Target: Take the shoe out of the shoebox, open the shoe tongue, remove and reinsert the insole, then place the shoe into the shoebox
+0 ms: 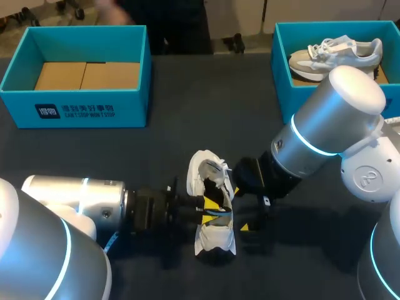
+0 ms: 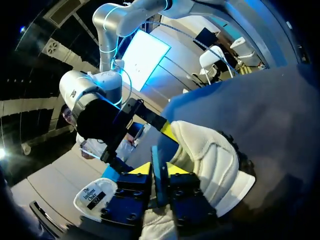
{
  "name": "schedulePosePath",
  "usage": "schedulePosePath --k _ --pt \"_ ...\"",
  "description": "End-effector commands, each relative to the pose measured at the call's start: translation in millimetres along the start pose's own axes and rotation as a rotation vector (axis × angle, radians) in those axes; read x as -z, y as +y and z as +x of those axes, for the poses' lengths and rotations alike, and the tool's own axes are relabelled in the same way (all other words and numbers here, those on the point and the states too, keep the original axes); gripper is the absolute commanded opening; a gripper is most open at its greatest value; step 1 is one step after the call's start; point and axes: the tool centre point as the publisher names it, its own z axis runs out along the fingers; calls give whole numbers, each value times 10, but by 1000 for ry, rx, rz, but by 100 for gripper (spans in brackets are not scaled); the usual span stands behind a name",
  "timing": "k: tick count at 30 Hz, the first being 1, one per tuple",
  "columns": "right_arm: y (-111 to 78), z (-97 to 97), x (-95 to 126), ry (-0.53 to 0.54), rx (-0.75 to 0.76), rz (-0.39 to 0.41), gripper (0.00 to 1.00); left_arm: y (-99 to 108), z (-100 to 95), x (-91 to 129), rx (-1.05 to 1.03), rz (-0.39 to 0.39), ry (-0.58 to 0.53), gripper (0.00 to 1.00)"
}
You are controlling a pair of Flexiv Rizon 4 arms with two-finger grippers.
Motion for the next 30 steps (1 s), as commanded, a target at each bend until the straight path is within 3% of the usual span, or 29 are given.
schedulePosePath --k 1,4,7,8,9,14,21,28,29,30 --pt "0 5 -13 -1 0 -1 100 -79 -50 99 3 8 15 49" --pt "0 5 -13 -1 0 -1 100 -140 -74 102 5 15 16 47" --pt "0 5 -13 -1 0 -1 100 -198 -70 75 -3 27 25 36" --pt "0 5 -13 -1 0 -1 100 -209 -64 61 -4 32 32 26" --pt "0 5 -13 -1 0 -1 100 -210 -61 52 -2 40 38 0" --pt "0 5 -13 -1 0 -1 100 -178 -8 1 1 40 79 0" --pt "0 5 -13 -1 0 -1 100 94 15 -59 38 -5 101 0" --pt "0 5 -13 -1 0 -1 100 21 -8 -5 74 18 134 0" --pt "0 5 -13 -1 0 -1 100 4 -9 8 76 21 136 18" --pt "0 5 -13 -1 0 -1 100 -17 -8 21 78 20 141 29"
